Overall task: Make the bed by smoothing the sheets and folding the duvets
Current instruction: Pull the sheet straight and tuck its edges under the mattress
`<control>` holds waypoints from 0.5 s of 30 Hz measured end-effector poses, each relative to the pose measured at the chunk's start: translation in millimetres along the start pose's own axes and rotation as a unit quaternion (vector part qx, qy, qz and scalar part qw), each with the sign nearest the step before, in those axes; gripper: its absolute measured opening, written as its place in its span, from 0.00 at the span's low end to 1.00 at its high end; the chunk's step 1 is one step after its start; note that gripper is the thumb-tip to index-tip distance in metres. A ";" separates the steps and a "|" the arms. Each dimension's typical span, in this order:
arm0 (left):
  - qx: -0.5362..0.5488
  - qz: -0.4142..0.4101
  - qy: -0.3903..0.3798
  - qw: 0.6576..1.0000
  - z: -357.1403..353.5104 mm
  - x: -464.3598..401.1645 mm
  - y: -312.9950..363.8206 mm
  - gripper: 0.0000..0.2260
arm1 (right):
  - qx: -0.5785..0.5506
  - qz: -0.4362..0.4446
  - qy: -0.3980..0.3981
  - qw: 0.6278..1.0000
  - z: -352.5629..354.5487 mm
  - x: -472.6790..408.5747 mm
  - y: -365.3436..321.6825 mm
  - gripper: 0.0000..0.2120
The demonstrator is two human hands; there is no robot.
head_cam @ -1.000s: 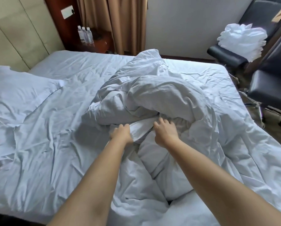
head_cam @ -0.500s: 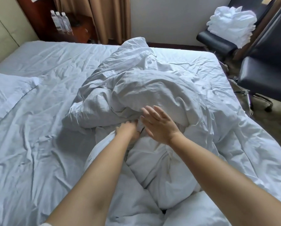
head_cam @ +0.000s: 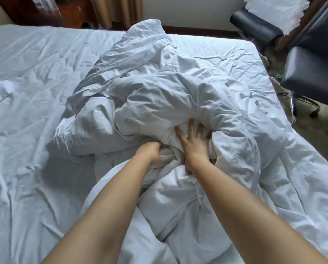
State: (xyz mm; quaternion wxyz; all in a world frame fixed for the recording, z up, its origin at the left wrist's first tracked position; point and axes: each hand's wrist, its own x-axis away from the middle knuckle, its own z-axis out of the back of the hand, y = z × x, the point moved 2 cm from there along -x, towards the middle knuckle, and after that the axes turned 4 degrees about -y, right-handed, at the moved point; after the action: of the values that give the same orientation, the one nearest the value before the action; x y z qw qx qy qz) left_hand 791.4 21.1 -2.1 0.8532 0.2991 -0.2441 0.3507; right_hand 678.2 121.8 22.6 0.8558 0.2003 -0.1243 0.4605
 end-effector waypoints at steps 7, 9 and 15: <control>-0.088 -0.024 0.062 0.994 6.0 11.0 21.5 0.09 | 0.048 0.006 0.026 0.999 2.1 -7.9 1.6 0.33; -0.115 -0.049 0.086 0.988 17.1 22.9 21.0 0.09 | 0.070 0.018 0.040 0.997 17.8 -4.7 9.6 0.36; -0.127 -0.108 0.141 0.976 68.7 74.5 28.1 0.08 | 0.062 0.002 0.109 0.992 91.2 14.1 33.9 0.35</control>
State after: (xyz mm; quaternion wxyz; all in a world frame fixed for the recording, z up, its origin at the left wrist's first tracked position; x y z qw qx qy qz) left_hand 803.5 24.1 102.3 0.9430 0.1608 -0.1299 0.2609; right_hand 654.9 107.3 117.0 0.8492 0.2013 -0.0024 0.4882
